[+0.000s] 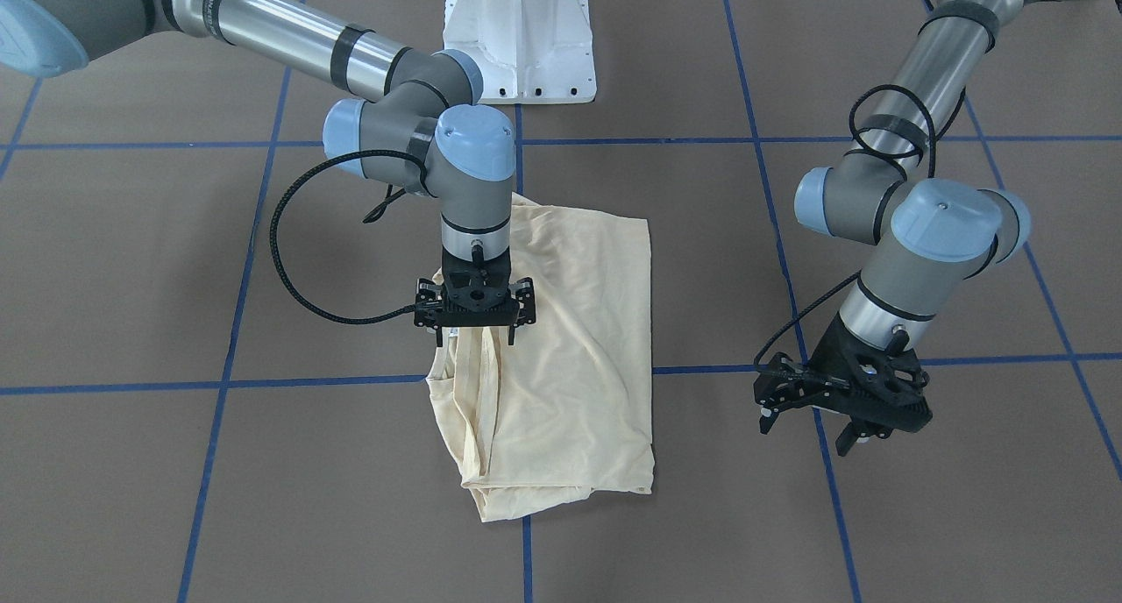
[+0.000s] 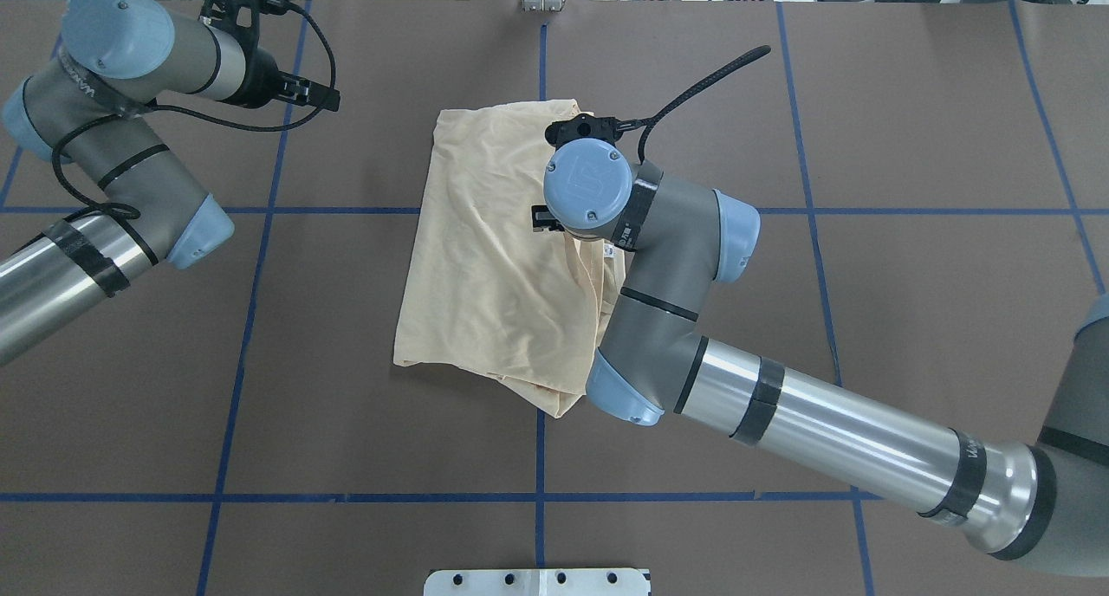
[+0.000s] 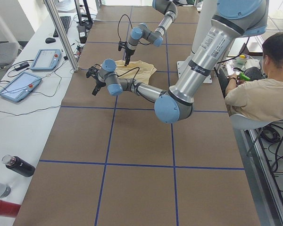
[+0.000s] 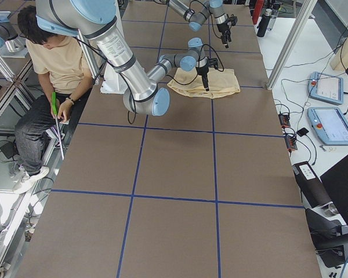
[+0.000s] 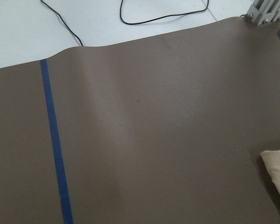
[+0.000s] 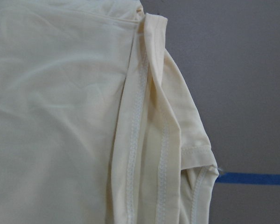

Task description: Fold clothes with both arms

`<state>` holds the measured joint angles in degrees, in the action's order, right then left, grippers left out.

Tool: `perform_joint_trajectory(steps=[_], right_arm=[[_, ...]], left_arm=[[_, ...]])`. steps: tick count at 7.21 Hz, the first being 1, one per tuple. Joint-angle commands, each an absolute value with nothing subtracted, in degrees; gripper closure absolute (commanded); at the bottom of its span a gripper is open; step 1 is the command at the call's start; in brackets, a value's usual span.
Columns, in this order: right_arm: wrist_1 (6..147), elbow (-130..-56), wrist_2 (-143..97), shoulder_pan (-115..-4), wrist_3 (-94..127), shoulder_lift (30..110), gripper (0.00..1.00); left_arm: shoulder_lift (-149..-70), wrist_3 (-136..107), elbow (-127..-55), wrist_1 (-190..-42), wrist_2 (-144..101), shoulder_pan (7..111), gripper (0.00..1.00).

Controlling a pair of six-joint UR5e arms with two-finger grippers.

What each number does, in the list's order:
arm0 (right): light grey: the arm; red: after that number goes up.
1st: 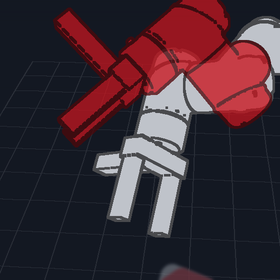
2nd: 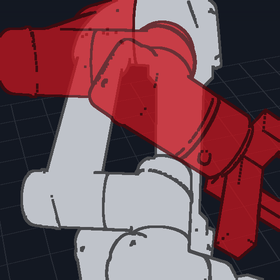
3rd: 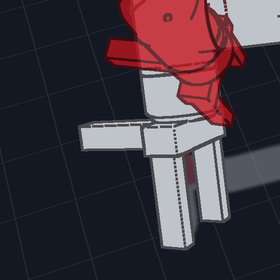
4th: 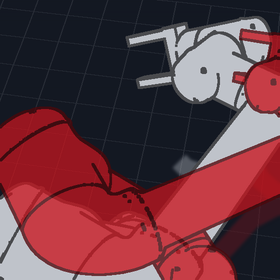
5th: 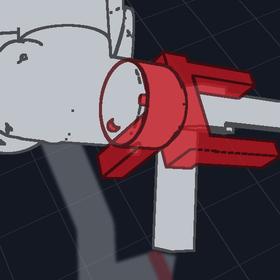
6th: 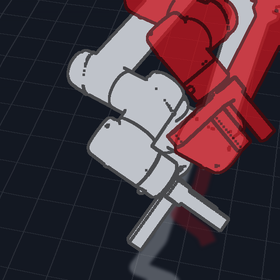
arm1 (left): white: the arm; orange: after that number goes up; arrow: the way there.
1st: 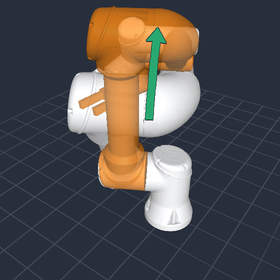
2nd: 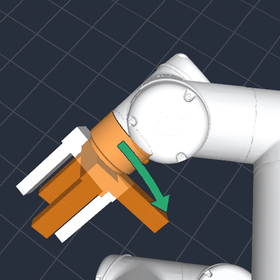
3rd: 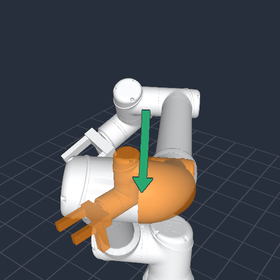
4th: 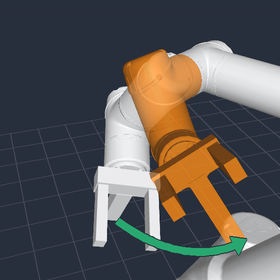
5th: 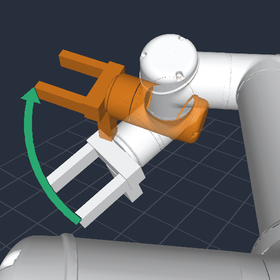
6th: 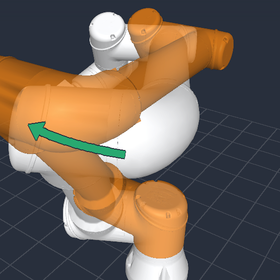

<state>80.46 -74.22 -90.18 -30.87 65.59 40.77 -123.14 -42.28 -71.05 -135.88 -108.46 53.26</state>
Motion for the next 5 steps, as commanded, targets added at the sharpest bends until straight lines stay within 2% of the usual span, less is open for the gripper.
perform_joint_trajectory(steps=[1, 5], right_arm=[[80.7, -71.1, -90.2, -30.8, 65.7, 40.0, 0.00], [88.1, -71.1, -92.8, -32.9, 59.3, 40.7, 0.00]], left_arm=[[-123.1, -42.3, -71.0, -135.9, -108.5, 53.3, 0.00], [-123.1, -42.3, -70.9, -135.8, -108.5, 53.1, 0.00]])
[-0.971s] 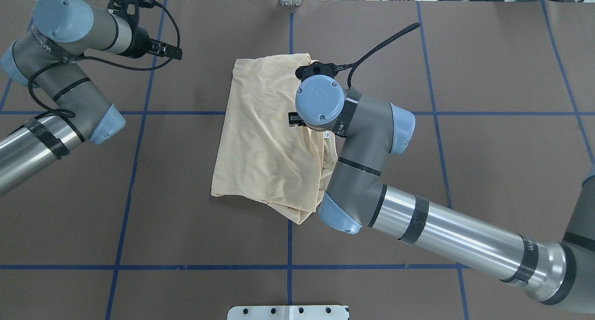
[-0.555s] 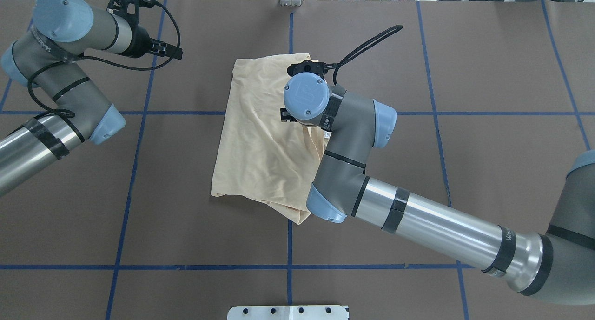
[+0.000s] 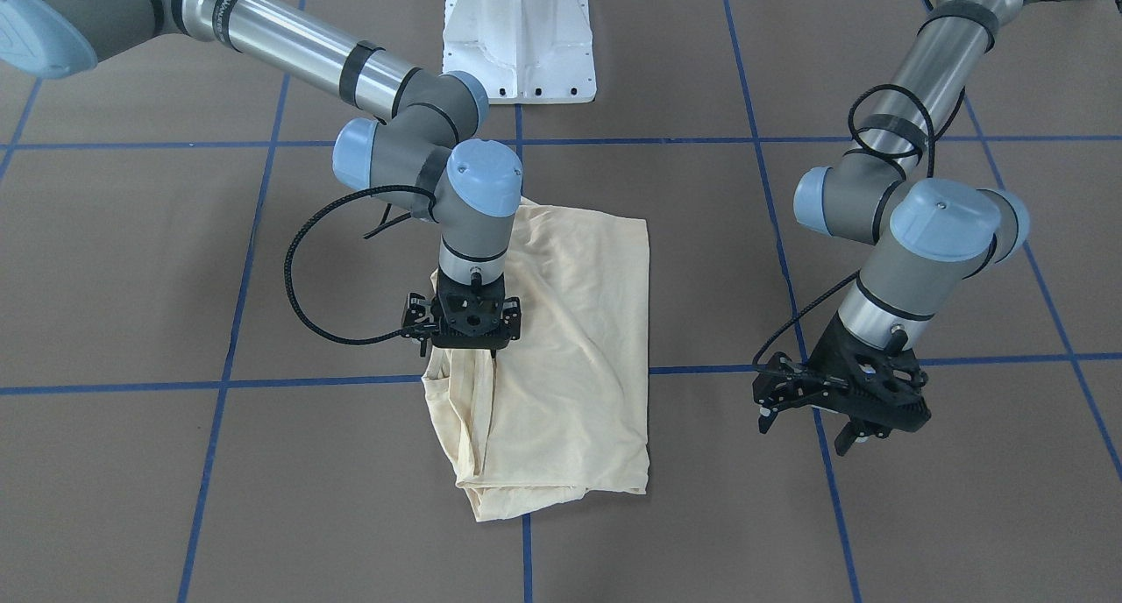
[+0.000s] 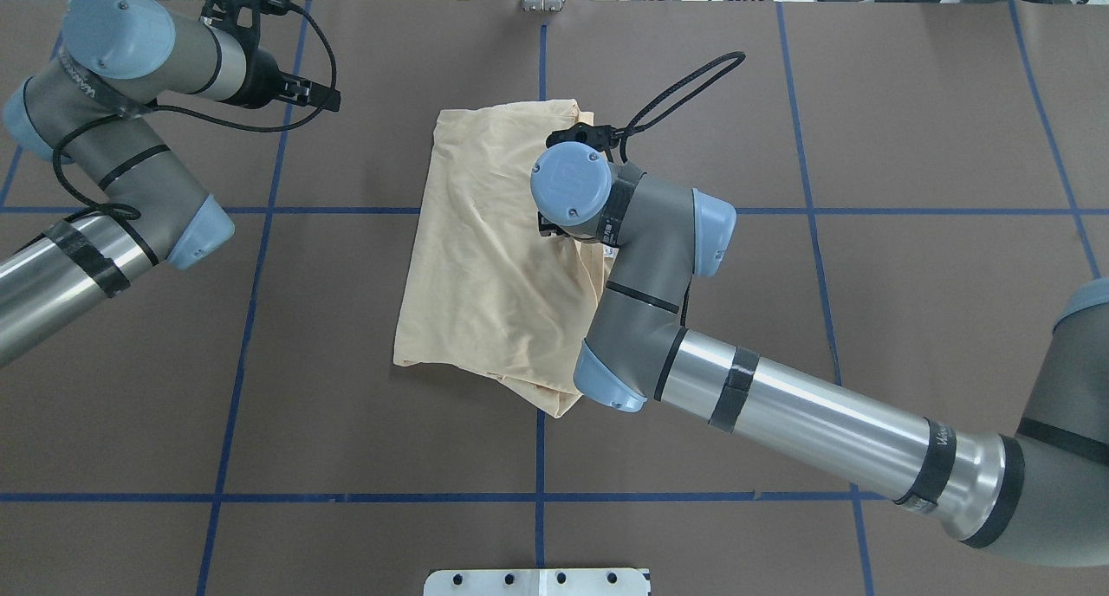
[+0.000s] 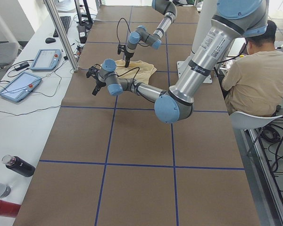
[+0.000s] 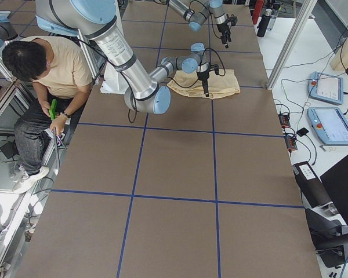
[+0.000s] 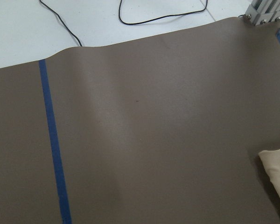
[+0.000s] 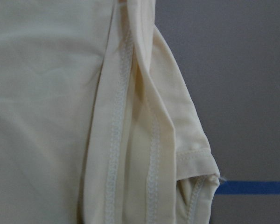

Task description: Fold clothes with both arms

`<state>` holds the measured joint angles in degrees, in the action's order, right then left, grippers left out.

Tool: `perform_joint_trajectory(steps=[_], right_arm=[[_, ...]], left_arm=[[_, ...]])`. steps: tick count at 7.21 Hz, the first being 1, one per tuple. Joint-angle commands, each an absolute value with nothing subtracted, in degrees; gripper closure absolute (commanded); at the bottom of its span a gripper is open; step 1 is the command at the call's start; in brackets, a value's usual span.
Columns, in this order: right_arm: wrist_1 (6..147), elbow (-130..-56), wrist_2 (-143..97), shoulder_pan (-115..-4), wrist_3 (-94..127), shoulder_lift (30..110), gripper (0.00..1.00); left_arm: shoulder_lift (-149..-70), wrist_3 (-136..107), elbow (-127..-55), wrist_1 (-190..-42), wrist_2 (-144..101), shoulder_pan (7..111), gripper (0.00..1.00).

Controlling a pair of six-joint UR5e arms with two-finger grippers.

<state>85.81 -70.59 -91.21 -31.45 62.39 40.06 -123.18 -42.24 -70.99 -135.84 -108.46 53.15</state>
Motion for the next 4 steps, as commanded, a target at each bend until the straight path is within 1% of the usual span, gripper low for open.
perform_joint_trajectory(steps=[1, 2, 3, 4], right_arm=[[88.4, -73.4, -93.6, -34.4, 56.3, 43.6, 0.00], [88.5, -77.6, -94.3, -36.5, 52.5, 47.4, 0.00], [88.4, -80.0, -96.1, -38.0, 51.2, 49.6, 0.00], [88.4, -80.3, -96.3, -38.5, 51.2, 49.7, 0.00]], left_arm=[[-123.2, -42.2, -70.9, -135.9, -108.5, 53.1, 0.00], [-123.2, -42.3, -70.9, -135.9, -108.5, 53.0, 0.00], [-123.2, -42.3, -70.9, -135.8, -108.5, 53.0, 0.00], [-123.2, -42.3, -70.9, -135.8, -108.5, 53.0, 0.00]])
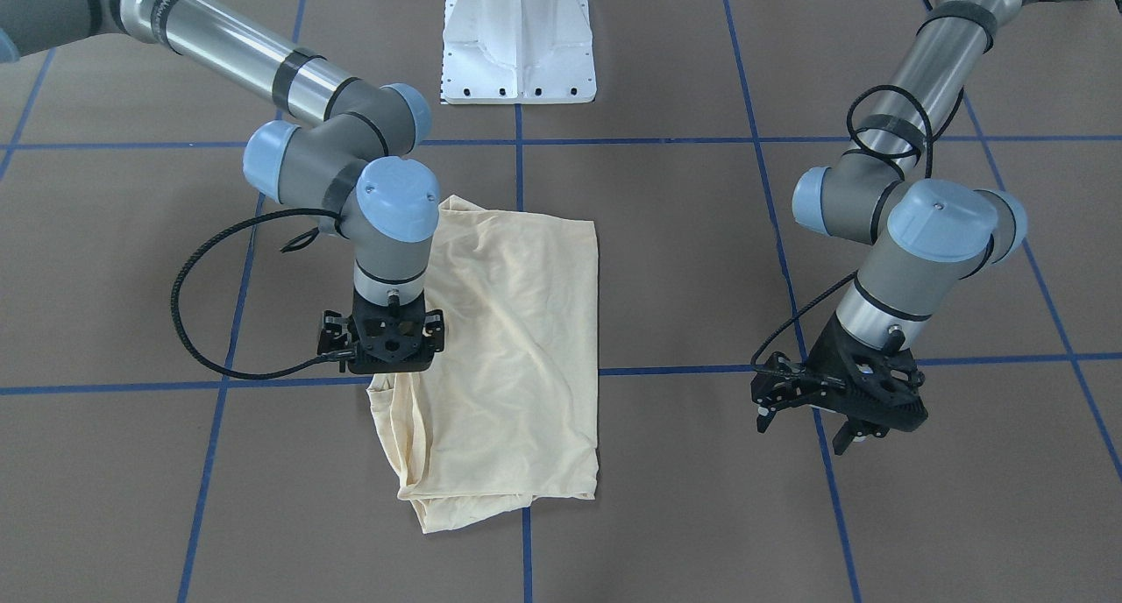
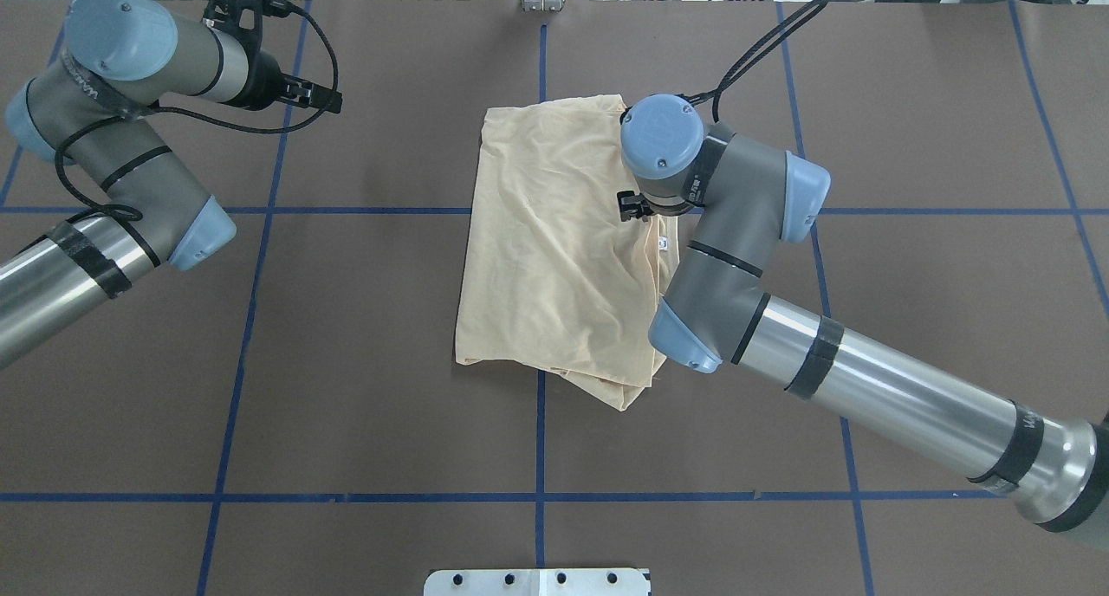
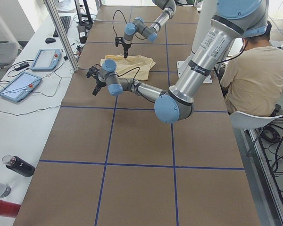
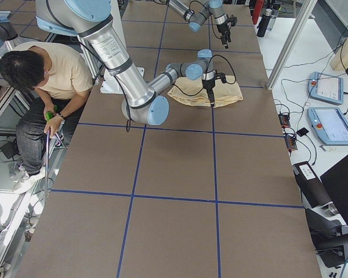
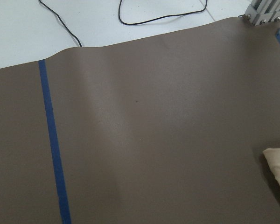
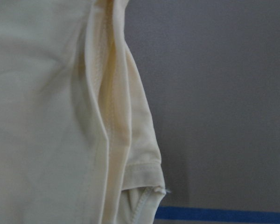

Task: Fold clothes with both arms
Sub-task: 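Move both grippers to the near corners of the folded shirt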

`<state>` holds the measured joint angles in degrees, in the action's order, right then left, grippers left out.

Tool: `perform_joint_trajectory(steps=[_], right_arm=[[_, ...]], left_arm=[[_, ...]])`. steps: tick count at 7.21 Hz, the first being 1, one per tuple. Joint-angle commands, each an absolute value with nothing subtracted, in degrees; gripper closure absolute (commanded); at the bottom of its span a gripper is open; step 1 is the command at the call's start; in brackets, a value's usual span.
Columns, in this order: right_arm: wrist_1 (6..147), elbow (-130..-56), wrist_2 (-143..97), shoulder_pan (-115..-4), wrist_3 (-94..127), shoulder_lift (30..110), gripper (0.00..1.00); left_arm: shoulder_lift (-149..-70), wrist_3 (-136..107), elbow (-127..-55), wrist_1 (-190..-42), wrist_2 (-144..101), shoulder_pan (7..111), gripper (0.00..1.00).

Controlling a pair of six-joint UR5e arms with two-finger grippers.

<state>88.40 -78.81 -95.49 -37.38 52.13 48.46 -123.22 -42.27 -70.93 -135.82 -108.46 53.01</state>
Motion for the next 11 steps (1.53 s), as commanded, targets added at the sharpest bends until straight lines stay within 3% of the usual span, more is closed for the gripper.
perform_joint_trajectory(steps=[1, 4, 6, 9, 11], right_arm=[[88.2, -80.4, -96.2, -38.6, 51.2, 49.8, 0.00], [87.5, -84.4, -96.4, -39.3, 50.8, 53.3, 0.00], [87.6, -96.2, -100.7, -40.9, 51.6, 58.7, 0.00], [87.5, -112.7, -101.5, -40.6, 63.5, 68.0, 0.00], [80.0, -116.1, -101.3, -38.7, 71.4, 73.4, 0.00]], left_arm=[[-123.2, -42.3, -70.9, -135.8, -108.5, 53.0, 0.00], [-123.4, -42.9, -71.8, -135.4, -108.8, 53.0, 0.00], [-123.3, -53.4, -77.3, -133.9, -113.4, 52.7, 0.00], [-115.2, -68.2, -96.5, -129.6, -111.4, 41.9, 0.00], [-111.5, -78.2, -102.5, -129.2, -100.7, 30.7, 0.00]])
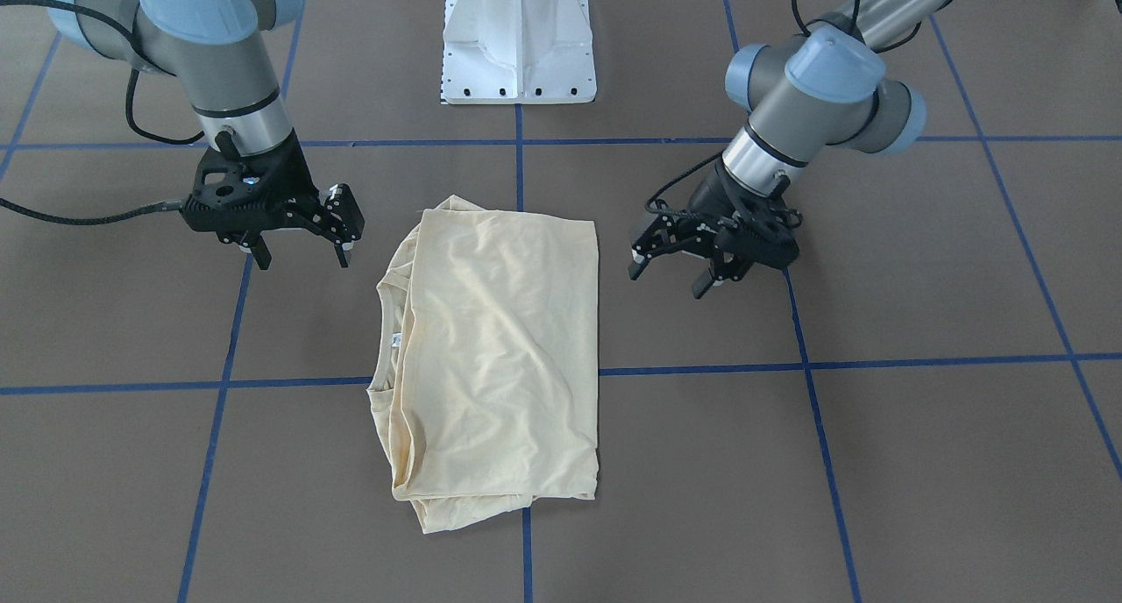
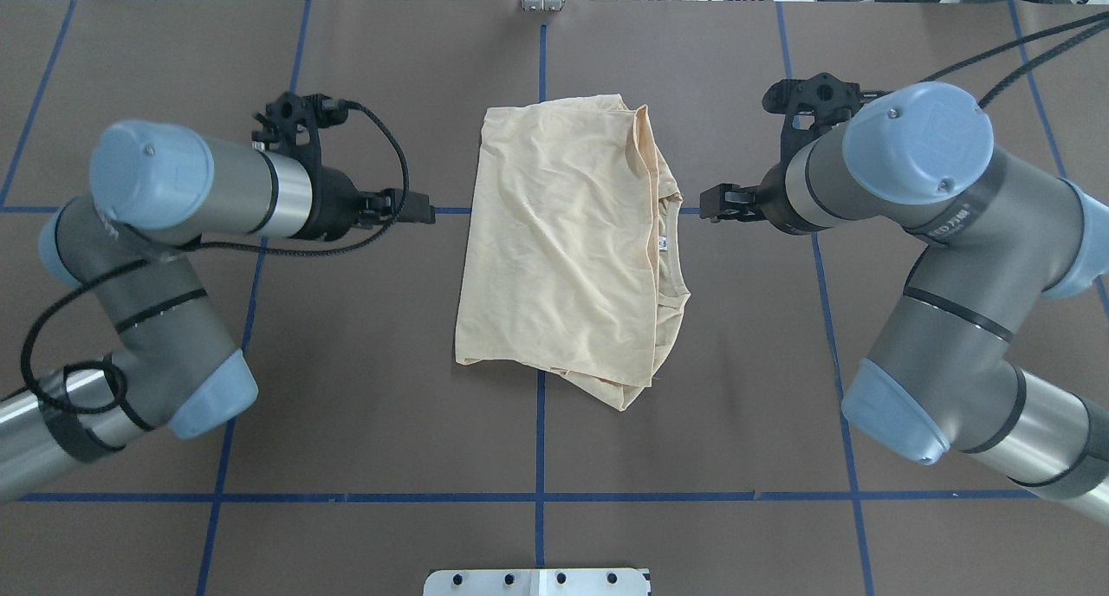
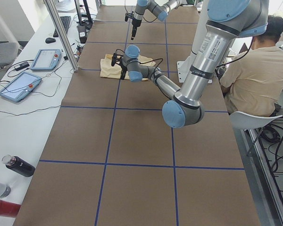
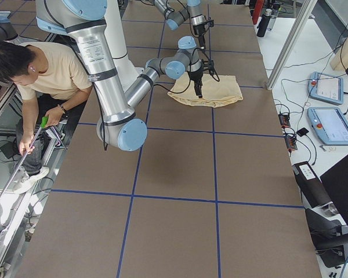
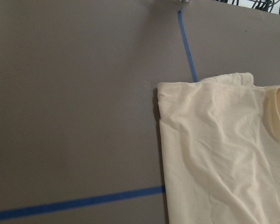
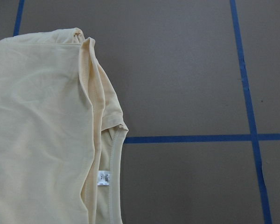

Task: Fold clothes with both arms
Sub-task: 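Move both grippers to the near corners of the folded shirt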

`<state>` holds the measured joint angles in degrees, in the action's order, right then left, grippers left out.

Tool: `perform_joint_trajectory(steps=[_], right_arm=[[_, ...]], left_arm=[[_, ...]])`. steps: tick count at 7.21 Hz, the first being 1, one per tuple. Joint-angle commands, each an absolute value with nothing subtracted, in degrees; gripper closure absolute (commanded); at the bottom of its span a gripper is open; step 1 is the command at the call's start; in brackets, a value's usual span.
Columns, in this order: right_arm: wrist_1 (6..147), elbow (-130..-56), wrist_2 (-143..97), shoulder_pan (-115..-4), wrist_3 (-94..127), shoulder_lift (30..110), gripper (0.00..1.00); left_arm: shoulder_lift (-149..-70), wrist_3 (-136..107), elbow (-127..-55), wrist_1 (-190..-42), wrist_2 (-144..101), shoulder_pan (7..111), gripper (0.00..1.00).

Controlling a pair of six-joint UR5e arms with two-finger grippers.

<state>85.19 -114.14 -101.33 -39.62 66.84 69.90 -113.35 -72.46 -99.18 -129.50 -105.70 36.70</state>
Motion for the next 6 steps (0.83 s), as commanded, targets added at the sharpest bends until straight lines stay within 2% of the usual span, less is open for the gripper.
perform_joint_trajectory(steps=[1, 2, 4, 5, 6], right_arm=[[70.2, -115.8, -101.2, -38.4, 72.0, 78.9, 0.00], [67.1, -115.8, -100.9, -38.4, 72.0, 81.2, 0.00], [67.1, -115.7, -100.7, -38.3, 72.0, 81.0, 0.00], [67.1, -115.7, -100.7, -38.3, 72.0, 81.0, 0.00], [67.0, -115.7, -100.8, -38.3, 72.0, 81.0, 0.00]], left_arm=[[-111.4, -82.0, -102.0, -129.1, -98.7, 27.1, 0.00], [-111.4, -84.2, -101.2, -129.2, -96.6, 25.1, 0.00], [-112.3, -87.8, -97.9, -129.2, -96.2, 23.2, 0.17], [-112.6, -87.9, -96.7, -129.2, -96.2, 22.7, 0.19], [-113.2, -89.1, -96.1, -129.2, -95.9, 22.6, 0.27]])
